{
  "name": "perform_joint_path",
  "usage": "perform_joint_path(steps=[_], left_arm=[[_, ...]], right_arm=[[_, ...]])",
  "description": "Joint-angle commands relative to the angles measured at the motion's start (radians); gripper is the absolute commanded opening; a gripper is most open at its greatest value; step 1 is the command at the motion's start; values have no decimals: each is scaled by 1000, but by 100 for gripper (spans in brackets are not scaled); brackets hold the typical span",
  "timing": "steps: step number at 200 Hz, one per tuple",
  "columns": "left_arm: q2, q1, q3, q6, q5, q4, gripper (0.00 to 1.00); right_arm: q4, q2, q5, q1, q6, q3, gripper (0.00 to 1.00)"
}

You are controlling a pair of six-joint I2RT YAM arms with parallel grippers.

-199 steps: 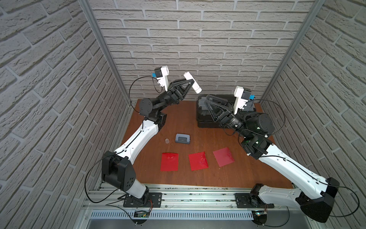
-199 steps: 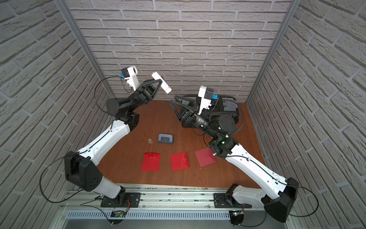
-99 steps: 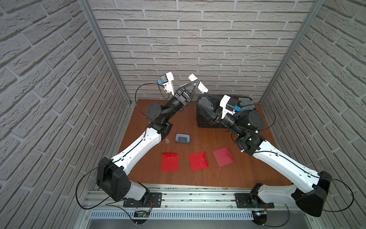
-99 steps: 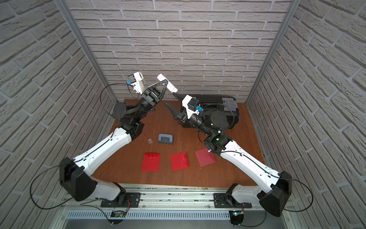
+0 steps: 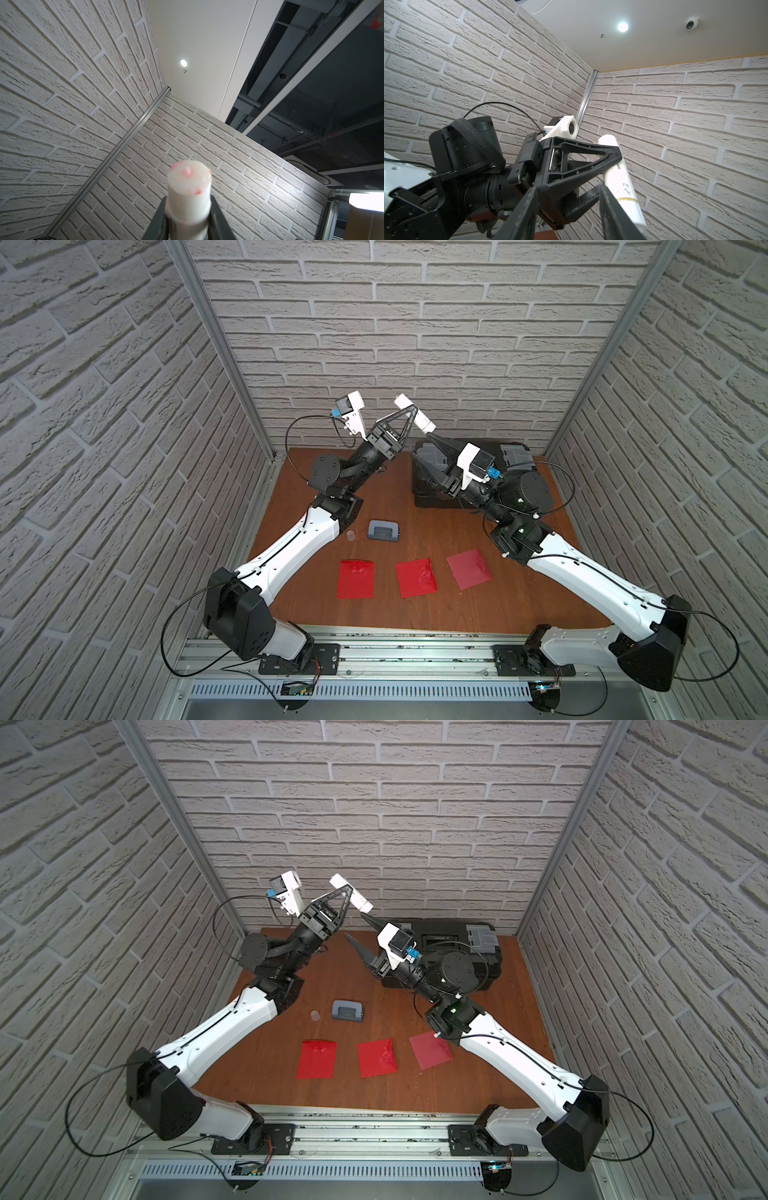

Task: Seal the envelope with a glue stick
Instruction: Unscrew the glue stick.

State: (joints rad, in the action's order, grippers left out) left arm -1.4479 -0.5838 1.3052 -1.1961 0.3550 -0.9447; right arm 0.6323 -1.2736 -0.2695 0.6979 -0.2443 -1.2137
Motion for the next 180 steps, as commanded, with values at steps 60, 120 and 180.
perform_joint_path(steps=[60,120,180], left_arm=[[65,1,-50,43,-29,24,0],[76,7,-56,52,-39,33,0],[89,8,-51,47,-39,39,0]], right_arm=[[-15,30,15,10,12,-22,47],[-29,47,58,9,-11,3,45],[-17,26,77,10,-39,5,45]])
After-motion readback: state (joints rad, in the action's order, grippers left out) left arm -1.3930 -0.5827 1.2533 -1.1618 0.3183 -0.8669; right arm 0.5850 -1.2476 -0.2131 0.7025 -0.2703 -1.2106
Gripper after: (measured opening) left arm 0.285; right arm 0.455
